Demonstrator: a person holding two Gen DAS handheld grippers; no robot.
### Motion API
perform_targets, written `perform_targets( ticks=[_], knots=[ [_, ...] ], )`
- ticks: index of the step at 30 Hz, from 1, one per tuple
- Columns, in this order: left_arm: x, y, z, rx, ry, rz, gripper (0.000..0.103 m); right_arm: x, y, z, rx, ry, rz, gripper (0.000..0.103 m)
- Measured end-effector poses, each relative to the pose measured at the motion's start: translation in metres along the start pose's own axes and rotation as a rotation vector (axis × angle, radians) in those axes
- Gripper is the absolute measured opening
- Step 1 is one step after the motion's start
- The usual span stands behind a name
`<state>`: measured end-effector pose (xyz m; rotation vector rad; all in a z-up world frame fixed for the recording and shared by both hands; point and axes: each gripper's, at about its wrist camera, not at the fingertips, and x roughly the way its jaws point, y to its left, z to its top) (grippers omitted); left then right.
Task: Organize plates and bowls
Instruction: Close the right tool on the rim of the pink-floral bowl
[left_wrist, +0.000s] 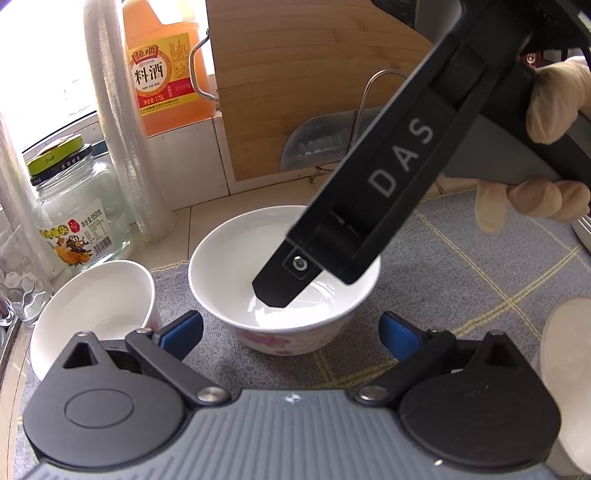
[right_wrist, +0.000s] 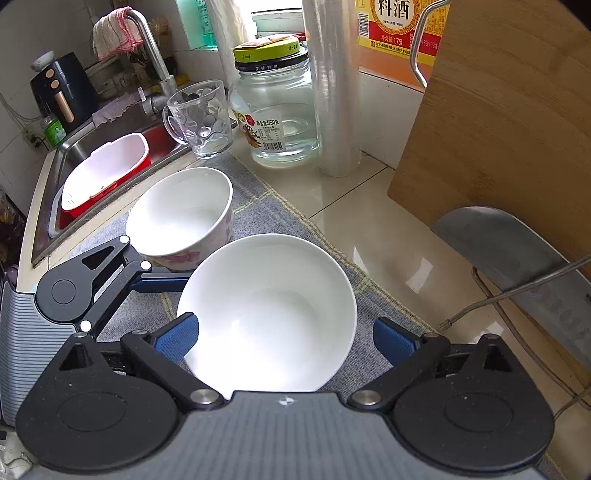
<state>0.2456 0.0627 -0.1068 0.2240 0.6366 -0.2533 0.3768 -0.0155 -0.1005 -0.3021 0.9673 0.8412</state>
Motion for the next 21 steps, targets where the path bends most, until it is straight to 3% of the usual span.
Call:
perform_targets(
  ticks=[7,21],
  knots=[
    [-0.0003,0.0028,0.0043,-0.006,-0.010,-0.007,0.093,0.0082,-0.0037,0.0036,0.008,0.007,0.027,0.097],
    [-0.0009,0.0077,0.0071,-0.023,-0.006,-0.021,0.092,0.0085,-0.0048,0.0036,0.034,0.006,0.053,0.092]
  ],
)
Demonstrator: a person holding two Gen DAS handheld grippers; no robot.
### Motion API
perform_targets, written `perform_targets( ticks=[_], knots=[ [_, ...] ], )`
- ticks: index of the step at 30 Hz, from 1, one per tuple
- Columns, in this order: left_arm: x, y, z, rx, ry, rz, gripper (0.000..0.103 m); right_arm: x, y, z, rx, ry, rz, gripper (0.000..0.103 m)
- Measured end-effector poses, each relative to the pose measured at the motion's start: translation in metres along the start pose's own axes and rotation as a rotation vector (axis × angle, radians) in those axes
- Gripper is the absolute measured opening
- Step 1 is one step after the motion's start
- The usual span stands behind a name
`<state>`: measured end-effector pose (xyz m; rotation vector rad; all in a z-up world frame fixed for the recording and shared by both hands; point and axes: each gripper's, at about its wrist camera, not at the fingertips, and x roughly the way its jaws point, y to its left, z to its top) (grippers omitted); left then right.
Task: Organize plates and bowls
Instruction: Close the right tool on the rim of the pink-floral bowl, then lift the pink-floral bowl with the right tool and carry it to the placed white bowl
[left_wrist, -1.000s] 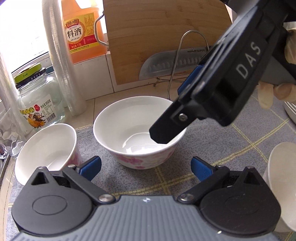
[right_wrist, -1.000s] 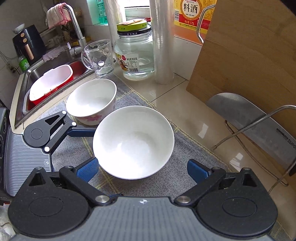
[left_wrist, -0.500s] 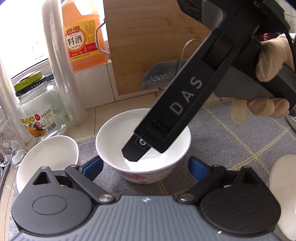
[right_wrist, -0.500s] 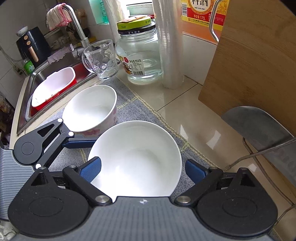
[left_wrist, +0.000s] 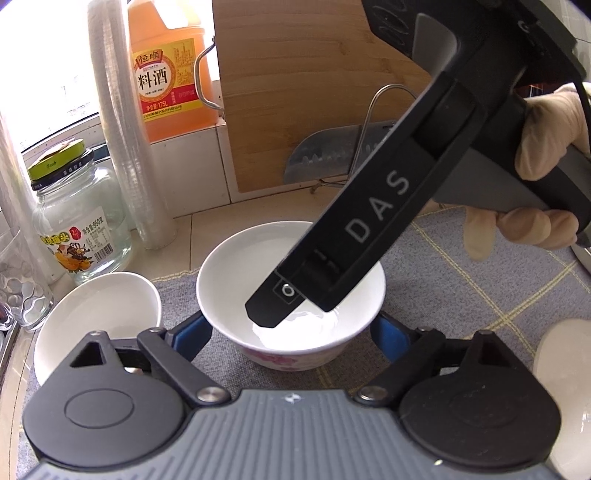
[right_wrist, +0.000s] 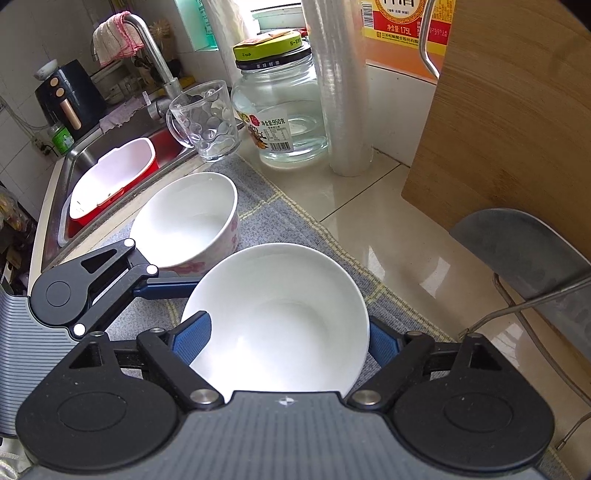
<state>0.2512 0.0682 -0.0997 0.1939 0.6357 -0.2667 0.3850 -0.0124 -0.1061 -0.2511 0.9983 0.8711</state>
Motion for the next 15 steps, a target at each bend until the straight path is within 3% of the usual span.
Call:
perform_targets(
  ticks=[15],
  knots=[
    [-0.0003,-0.0021,-0.0016,0.041,-0.003,0.003,0.091,-0.0026,0.0015,-0.0013,0.019,0.002,-0.008,0.092]
  ],
)
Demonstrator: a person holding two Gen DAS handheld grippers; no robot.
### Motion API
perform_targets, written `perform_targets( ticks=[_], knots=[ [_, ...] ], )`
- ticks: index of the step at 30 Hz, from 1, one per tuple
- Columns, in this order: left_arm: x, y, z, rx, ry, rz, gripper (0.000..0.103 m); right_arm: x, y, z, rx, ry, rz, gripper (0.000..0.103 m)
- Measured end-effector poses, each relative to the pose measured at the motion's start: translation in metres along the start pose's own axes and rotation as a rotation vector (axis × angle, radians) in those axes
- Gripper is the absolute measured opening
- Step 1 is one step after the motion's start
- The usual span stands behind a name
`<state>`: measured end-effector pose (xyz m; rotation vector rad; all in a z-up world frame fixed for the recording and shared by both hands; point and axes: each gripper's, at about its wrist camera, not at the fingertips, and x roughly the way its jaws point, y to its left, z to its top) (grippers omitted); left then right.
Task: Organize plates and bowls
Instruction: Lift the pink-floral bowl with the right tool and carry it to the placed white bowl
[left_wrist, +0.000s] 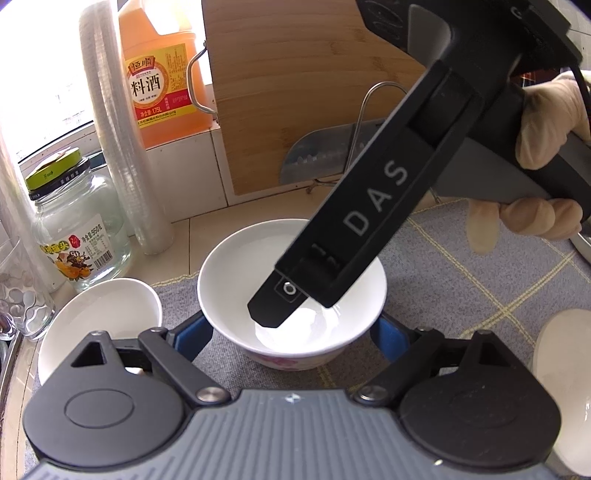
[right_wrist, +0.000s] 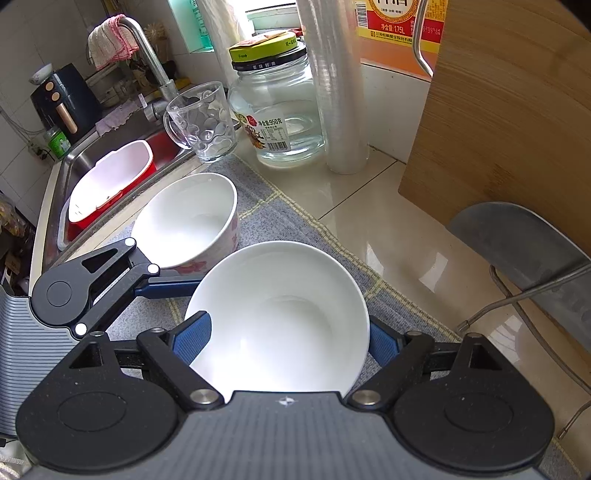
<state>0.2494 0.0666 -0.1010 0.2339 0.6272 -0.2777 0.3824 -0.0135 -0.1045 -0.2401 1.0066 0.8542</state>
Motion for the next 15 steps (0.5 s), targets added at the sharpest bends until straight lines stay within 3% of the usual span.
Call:
perform_targets(
  ticks=[15],
  knots=[
    [0.0011,0.0015,0.0016,0.015,0.008,-0.004,0.091,0.0011,-0.0042,0.0013,0.049,0.002,0.014,0.093]
  ],
)
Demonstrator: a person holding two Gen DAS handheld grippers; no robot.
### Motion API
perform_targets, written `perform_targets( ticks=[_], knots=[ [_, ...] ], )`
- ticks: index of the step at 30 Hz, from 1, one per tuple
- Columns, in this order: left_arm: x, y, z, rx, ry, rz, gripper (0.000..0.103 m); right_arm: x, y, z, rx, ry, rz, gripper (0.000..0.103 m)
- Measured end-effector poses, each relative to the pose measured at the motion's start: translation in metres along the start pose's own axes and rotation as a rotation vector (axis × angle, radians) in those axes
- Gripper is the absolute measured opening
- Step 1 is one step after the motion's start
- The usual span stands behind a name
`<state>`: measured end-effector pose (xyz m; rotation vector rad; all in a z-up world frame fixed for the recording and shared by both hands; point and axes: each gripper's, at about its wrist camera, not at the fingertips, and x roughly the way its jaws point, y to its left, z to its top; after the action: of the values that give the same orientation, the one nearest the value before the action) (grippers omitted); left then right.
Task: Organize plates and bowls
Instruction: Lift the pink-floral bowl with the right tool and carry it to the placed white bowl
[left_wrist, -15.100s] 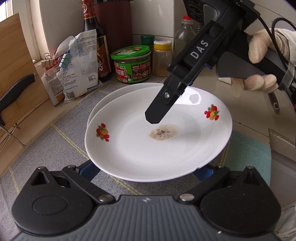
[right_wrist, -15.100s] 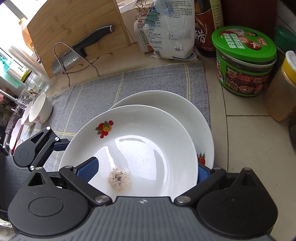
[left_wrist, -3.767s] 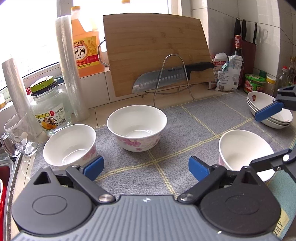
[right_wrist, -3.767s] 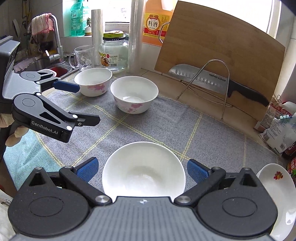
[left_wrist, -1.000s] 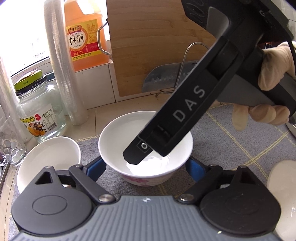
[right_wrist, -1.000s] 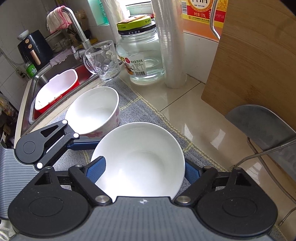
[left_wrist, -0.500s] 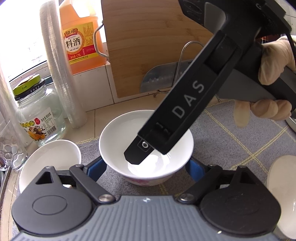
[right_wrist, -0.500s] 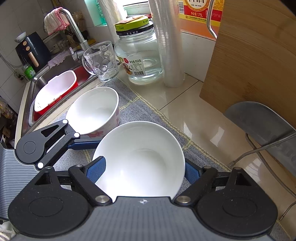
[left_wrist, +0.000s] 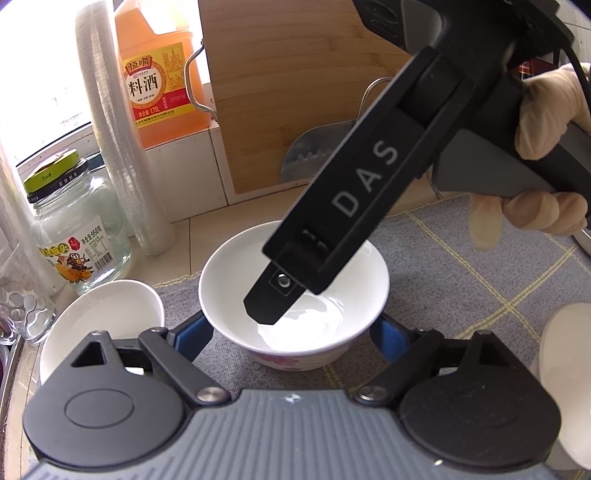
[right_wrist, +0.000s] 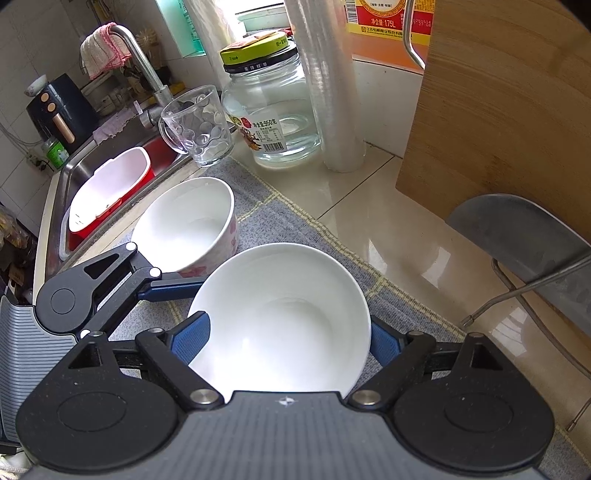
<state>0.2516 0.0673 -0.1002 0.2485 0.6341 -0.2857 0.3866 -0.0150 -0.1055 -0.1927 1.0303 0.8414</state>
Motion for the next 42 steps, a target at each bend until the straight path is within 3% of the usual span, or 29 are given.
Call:
perform_targets(
  ticks=[18,34,42],
  knots=[
    [-0.051,-0.017,0.004,0.034,-0.030,-0.058,0.091,-0.043,0.031,-0.017,0.025,-0.012,-0.020,0.093],
    [-0.106,-0.046,-0.011,0.089,-0.060,-0.148,0.091,-0.092,0.071,-0.071,0.081,-0.062,-0.072,0.093],
    [-0.115,-0.065,-0.016,0.129,-0.058,-0.220,0.091,-0.108,0.082,-0.104,0.140,-0.075,-0.118,0.093]
  ],
)
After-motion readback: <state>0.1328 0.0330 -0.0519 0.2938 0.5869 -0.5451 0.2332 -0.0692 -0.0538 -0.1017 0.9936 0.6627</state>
